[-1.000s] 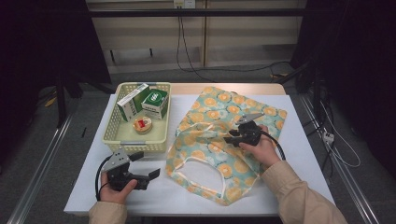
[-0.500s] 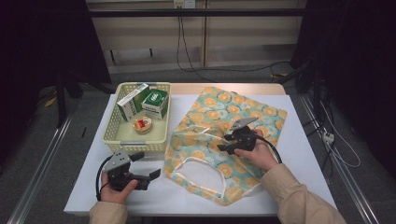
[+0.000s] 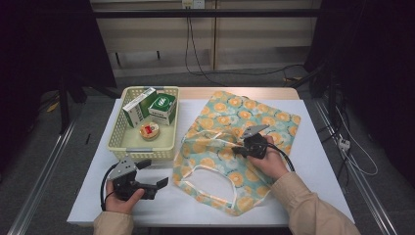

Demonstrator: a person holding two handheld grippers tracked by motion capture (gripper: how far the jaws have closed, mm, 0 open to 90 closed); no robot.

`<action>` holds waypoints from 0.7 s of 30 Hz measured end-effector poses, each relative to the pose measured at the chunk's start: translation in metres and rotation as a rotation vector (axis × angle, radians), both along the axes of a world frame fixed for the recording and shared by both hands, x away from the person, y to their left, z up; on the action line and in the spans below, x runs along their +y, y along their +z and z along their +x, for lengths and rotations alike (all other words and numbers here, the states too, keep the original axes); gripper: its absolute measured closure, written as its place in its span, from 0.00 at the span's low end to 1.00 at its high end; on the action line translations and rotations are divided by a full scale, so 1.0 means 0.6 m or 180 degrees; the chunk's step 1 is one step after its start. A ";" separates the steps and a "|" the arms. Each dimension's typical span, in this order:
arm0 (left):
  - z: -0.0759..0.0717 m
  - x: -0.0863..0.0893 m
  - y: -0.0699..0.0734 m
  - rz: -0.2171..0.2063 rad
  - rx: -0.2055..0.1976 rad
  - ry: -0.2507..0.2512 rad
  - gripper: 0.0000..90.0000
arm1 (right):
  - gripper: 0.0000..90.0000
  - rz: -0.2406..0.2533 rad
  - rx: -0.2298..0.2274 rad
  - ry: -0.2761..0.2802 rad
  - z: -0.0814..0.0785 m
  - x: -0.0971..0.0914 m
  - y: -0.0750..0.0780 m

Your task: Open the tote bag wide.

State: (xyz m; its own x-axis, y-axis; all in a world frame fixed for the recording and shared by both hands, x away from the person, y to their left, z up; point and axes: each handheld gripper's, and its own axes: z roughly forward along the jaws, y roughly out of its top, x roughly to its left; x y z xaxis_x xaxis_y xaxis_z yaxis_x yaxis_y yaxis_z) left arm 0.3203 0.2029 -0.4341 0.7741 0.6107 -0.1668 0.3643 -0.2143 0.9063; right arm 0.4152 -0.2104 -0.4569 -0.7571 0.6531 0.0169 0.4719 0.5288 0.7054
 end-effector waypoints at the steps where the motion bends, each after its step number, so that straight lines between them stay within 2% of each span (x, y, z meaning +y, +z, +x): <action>1: 0.000 0.000 0.000 -0.0001 0.0000 0.0002 0.05 | 1.00 0.0003 0.0006 -0.0006 0.000 0.000 0.000; 4: 0.000 0.001 0.000 -0.0012 0.0005 0.0004 0.05 | 1.00 0.0077 0.0140 0.0017 -0.001 -0.002 0.002; 8: 0.000 0.001 0.000 -0.0015 0.0006 0.0011 0.05 | 1.00 0.0224 0.0342 0.0161 -0.013 -0.001 0.009; 10: 0.000 0.000 0.000 0.0002 0.0002 0.0007 0.05 | 1.00 0.0322 0.0394 0.0263 -0.021 0.003 0.017; 11: 0.000 0.000 0.000 -0.0002 0.0001 0.0005 0.05 | 1.00 0.0350 0.0371 0.0298 -0.025 0.005 0.023; 13: 0.000 -0.001 0.001 -0.0004 -0.0005 0.0005 0.05 | 1.00 0.0355 0.0211 0.0286 -0.028 0.005 0.034; 15: 0.000 -0.001 0.002 -0.0013 -0.0011 0.0007 0.05 | 1.00 0.0325 0.0063 0.0175 -0.024 -0.002 0.040; 21: 0.001 0.000 0.000 -0.0002 -0.0002 0.0002 0.05 | 1.00 0.0217 -0.0071 -0.0204 0.007 -0.031 0.029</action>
